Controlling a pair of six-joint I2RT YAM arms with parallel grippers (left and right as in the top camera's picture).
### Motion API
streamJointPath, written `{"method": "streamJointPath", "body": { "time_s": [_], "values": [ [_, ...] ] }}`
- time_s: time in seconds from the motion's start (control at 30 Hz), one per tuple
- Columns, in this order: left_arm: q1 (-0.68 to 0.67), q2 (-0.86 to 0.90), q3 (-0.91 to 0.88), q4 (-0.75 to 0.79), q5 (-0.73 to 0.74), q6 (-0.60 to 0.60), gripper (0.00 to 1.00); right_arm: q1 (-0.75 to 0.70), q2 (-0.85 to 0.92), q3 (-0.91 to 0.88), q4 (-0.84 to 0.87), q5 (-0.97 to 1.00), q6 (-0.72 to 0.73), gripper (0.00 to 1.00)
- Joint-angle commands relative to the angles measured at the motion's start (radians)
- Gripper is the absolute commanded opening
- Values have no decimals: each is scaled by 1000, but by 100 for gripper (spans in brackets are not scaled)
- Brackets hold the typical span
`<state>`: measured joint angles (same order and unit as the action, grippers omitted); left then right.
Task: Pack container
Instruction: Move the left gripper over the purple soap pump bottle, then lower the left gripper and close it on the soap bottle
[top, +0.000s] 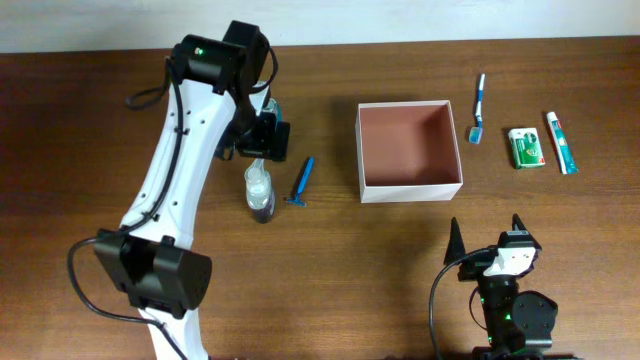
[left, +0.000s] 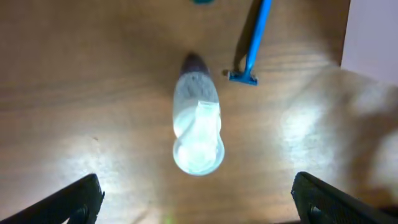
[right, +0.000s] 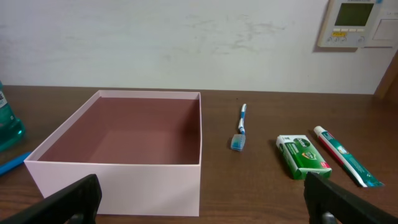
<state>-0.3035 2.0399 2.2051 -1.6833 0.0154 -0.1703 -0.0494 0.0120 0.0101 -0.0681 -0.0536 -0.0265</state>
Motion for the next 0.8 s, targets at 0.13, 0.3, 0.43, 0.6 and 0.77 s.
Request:
{"method": "streamJointPath", "body": {
  "time_s": [0.13,0.3,0.43,0.6,0.77],
  "values": [
    [3,10,-26,-3,41,-31,99,10,-8,-5,-5,1,4,99],
    [3,10,-98,-4,41,-59,99,10,-8,-5,-5,1,4,99],
    [3,10,-161,14,40,-79,99,10,-8,-5,-5,1,4,99],
    [3,10,-208,82,40,-79,99,10,-8,-5,-5,1,4,99],
    [3,10,-256,147,40,-79,100,10,-8,-5,-5,1,4,99]
  ]
}}
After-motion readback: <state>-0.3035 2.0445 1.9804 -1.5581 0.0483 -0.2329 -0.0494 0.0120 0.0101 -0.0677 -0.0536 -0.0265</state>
